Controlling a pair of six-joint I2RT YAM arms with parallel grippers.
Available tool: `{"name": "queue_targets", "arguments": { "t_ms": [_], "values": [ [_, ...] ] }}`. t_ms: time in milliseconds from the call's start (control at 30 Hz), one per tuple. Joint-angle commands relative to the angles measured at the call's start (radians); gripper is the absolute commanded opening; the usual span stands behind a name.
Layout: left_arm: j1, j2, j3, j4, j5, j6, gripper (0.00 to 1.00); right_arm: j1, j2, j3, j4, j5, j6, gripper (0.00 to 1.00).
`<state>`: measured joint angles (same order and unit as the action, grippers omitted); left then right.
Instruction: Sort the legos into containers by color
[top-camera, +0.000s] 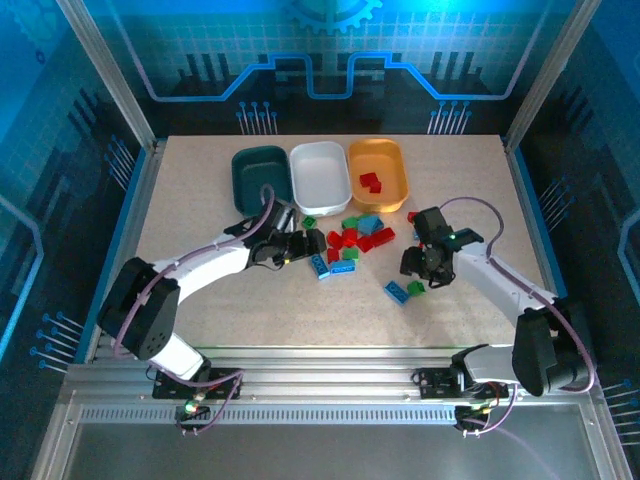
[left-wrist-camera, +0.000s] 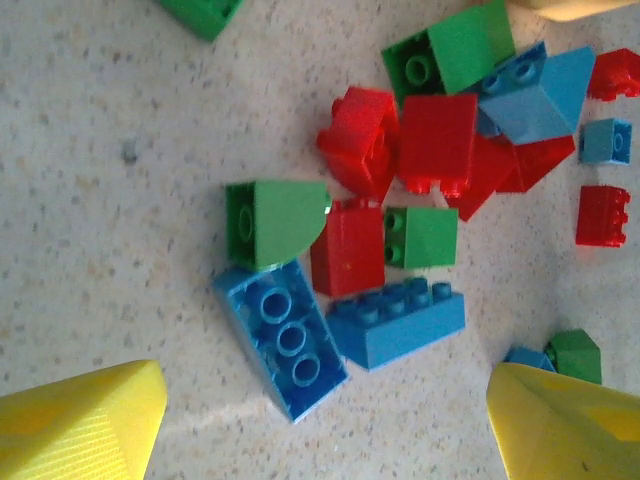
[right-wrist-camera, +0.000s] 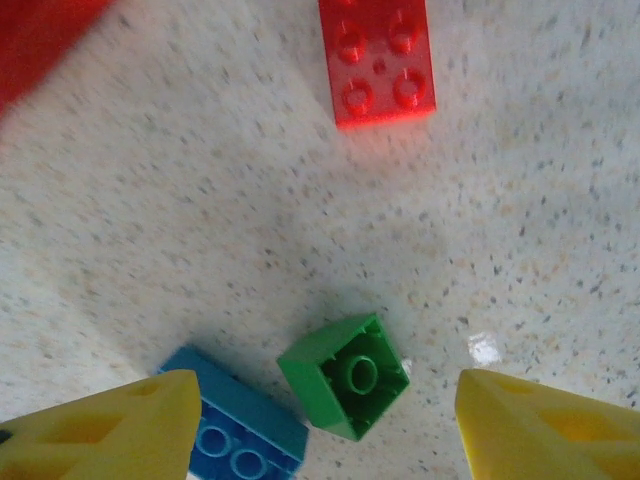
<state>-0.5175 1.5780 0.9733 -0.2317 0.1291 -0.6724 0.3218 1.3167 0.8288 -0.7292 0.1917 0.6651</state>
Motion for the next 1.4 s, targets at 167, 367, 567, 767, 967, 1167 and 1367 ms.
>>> {"name": "queue_targets", "arguments": {
  "t_ms": [167,367,567,767,967,1167,1367],
  "values": [
    [-0.006,0.26,0.246,-0.171,-0.089,0.156,0.7,-0.007,0.018,-0.03,0.044,-0.038,0.024,0.7],
    [-0.007,0.363,0.341,-0.236,-0.122,0.226,0.68,-0.039,0.015,-0.057,0.076,-0.066,0.005,0.69],
    [-0.017,0.409,0.371,-0.247,-0.125,0.254,0.6,-0.058,0.013,-0.063,0.091,-0.081,-0.005,0.68],
    [-0.022,0.427,0.374,-0.253,-0.149,0.267,0.49,-0.063,0.015,-0.066,0.103,-0.093,-0.007,0.67],
    [-0.022,0.427,0.371,-0.245,-0.17,0.279,0.33,-0.063,0.005,-0.069,0.105,-0.094,-0.01,0.66],
    [-0.022,0.383,0.365,-0.265,-0.183,0.288,0.26,-0.062,-0.014,-0.065,0.102,-0.09,-0.015,0.66],
    [-0.022,0.278,0.359,-0.302,-0.203,0.299,0.25,-0.062,-0.007,-0.05,0.108,-0.09,-0.027,0.66]
  ]
}}
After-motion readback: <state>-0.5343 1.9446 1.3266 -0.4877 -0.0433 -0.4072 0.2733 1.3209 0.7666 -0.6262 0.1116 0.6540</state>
